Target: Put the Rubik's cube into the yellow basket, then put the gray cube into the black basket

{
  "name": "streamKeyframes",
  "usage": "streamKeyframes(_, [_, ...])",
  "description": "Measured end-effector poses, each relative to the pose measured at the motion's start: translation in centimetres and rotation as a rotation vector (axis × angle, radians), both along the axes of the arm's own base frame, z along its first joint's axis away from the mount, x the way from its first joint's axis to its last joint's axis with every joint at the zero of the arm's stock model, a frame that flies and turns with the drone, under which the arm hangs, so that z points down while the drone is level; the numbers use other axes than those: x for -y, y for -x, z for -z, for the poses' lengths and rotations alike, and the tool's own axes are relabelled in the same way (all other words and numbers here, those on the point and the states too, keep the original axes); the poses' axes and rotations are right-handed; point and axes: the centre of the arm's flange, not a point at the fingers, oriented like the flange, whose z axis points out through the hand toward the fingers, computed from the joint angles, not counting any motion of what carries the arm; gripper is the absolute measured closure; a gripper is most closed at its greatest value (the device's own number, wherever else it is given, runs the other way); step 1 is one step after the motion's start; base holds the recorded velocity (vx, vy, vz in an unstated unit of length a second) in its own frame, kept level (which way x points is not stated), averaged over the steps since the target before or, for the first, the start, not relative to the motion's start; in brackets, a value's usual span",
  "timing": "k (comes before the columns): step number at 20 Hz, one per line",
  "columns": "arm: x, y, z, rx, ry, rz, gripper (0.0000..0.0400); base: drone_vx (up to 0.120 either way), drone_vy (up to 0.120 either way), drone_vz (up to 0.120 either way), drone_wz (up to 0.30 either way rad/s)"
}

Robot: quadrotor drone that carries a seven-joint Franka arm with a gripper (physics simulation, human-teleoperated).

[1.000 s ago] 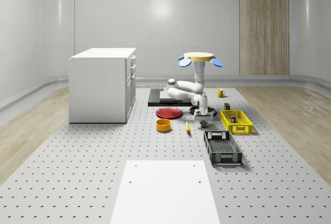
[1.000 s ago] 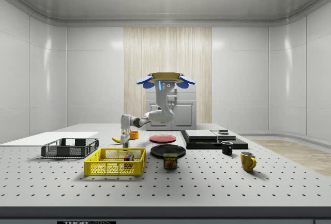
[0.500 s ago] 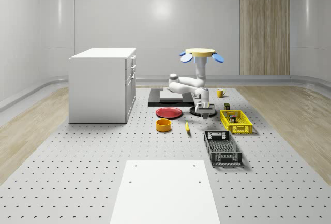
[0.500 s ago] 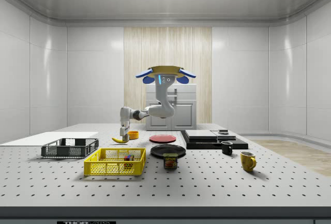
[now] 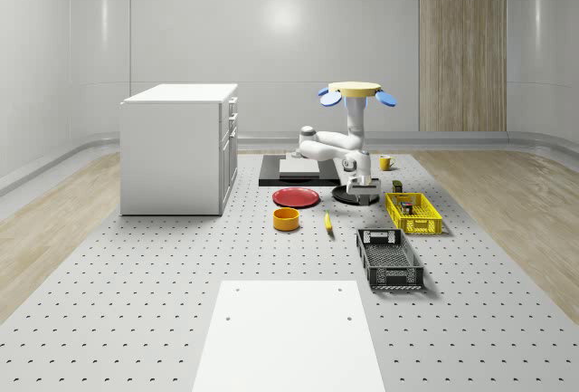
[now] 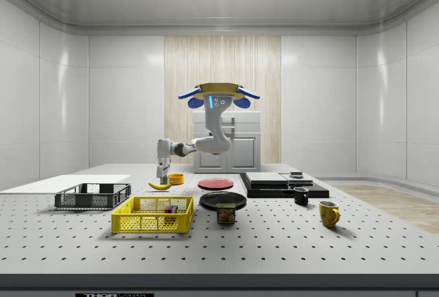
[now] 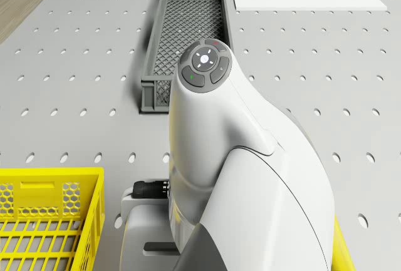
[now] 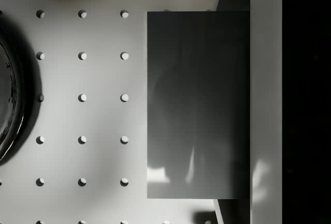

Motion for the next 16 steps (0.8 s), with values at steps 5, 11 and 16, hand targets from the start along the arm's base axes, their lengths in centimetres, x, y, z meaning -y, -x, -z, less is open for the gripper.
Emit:
streamKeyframes(5, [0.00, 0.00, 0.02, 0.000, 0.000, 0.000, 0.0150, 0.120, 0.112, 0.000, 0.000])
streamKeyframes(11, [0.00, 0.00, 0.02, 0.000, 0.000, 0.000, 0.0150, 0.120, 0.000, 0.000, 0.000])
streamKeyframes(16, [0.00, 0.00, 0.02, 0.000, 0.000, 0.000, 0.0150, 0.120, 0.000, 0.000, 0.000])
